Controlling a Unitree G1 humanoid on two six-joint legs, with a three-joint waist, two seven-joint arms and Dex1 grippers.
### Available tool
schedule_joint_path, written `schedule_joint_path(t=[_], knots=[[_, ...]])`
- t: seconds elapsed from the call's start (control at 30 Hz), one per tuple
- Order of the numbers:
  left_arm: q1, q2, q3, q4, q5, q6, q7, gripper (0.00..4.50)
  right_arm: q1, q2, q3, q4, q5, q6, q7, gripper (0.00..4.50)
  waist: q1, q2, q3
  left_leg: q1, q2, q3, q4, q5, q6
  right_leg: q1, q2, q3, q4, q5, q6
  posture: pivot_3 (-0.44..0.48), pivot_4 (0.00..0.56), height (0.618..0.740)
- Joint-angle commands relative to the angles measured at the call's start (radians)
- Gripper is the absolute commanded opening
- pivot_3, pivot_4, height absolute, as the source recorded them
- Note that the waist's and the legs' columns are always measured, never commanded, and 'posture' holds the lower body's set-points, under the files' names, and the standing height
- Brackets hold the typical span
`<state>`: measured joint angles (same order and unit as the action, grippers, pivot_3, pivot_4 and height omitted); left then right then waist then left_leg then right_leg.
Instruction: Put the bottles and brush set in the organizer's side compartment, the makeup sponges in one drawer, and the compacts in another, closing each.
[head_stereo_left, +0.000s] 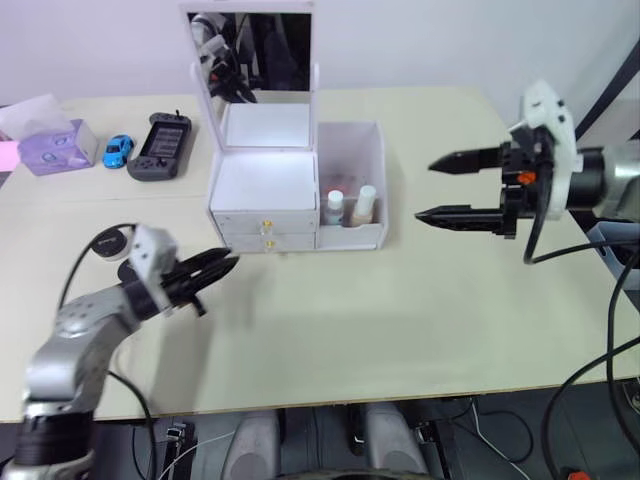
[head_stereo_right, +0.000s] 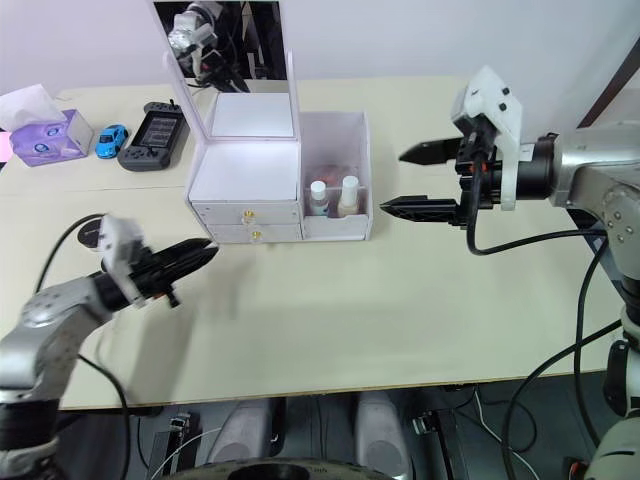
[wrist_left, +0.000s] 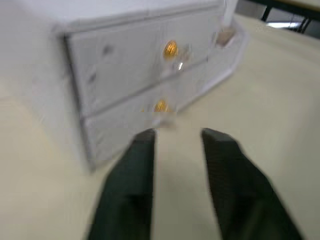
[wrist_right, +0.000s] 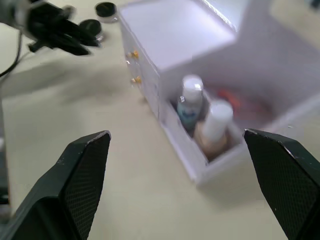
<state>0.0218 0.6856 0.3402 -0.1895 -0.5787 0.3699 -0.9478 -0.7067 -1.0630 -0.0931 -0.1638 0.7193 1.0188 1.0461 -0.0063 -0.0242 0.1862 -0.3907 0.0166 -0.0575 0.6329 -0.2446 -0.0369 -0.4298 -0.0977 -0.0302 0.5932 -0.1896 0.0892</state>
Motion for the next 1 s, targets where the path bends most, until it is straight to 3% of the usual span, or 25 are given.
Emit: schedule_joint_path(t=[0.03, 0.1, 0.3, 0.5, 0.6, 0.8, 1.0], knots=[[0.006, 0.057, 0.131, 0.108, -0.007, -0.087, -0.059, 3.54, 0.104, 0.009, -0.139, -0.025, 0.019, -0.002, -0.047, 4.5, 0.005, 0.0, 0.0, 0.0, 0.0, 0.0, 0.0, 0.0, 0.0, 0.0, 0.0, 0.0, 0.0, 0.0, 0.0, 0.0, 0.15, 0.74], [0.02, 0.11, 0.193, 0.218, 0.011, -0.142, -0.108, 4.48, 0.221, 0.047, -0.239, -0.02, 0.002, -0.069, -0.074, 4.5, 0.01, -0.001, -0.001, 0.0, 0.0, 0.0, 0.0, 0.0, 0.0, 0.0, 0.0, -0.001, 0.0, 0.0, 0.0, 0.0, 0.15, 0.74], [0.024, 0.187, 0.338, 0.542, 0.022, -0.252, -0.136, 4.48, 0.561, 0.077, -0.394, 0.1, -0.139, -0.308, -0.071, 4.5, 0.018, 0.0, -0.001, 0.0, 0.0, 0.002, -0.001, 0.0, 0.0, -0.001, 0.0, 0.0, -0.002, 0.0, 0.0, 0.0, 0.15, 0.74], [0.043, 0.182, 0.325, 0.589, 0.044, -0.32, -0.164, 4.48, 0.645, 0.138, -0.401, 0.207, -0.202, -0.458, -0.094, 4.5, 0.016, 0.0, 0.0, 0.0, 0.001, 0.002, -0.001, 0.0, 0.0, -0.001, 0.0, 0.0, -0.002, 0.0, 0.0, 0.0, 0.15, 0.74], [0.057, 0.165, 0.319, 0.514, 0.032, -0.286, -0.135, 4.48, 0.639, 0.144, -0.398, 0.154, -0.169, -0.419, -0.102, 4.5, 0.012, 0.002, 0.0, 0.001, 0.002, 0.002, -0.001, 0.0, -0.001, -0.001, 0.0, 0.0, -0.003, 0.0, 0.0, 0.0, 0.15, 0.74], [0.097, 0.053, 0.257, 0.143, -0.033, -0.152, 0.0, 4.48, 0.508, 0.126, -0.333, 0.009, -0.085, -0.317, -0.108, 4.5, -0.002, 0.002, 0.0, 0.0, 0.003, 0.003, -0.001, 0.0, -0.001, 0.001, 0.0, 0.0, -0.006, 0.001, -0.001, 0.0, 0.15, 0.74], [0.123, -0.092, 0.022, -0.27, -0.034, 0.024, 0.238, 4.48, 0.339, 0.151, -0.144, -0.298, -0.052, -0.254, -0.174, 4.5, -0.003, 0.004, 0.001, 0.0, 0.002, 0.003, -0.003, 0.0, 0.0, 0.001, 0.0, 0.0, -0.006, 0.001, -0.001, 0.0, 0.15, 0.74]])
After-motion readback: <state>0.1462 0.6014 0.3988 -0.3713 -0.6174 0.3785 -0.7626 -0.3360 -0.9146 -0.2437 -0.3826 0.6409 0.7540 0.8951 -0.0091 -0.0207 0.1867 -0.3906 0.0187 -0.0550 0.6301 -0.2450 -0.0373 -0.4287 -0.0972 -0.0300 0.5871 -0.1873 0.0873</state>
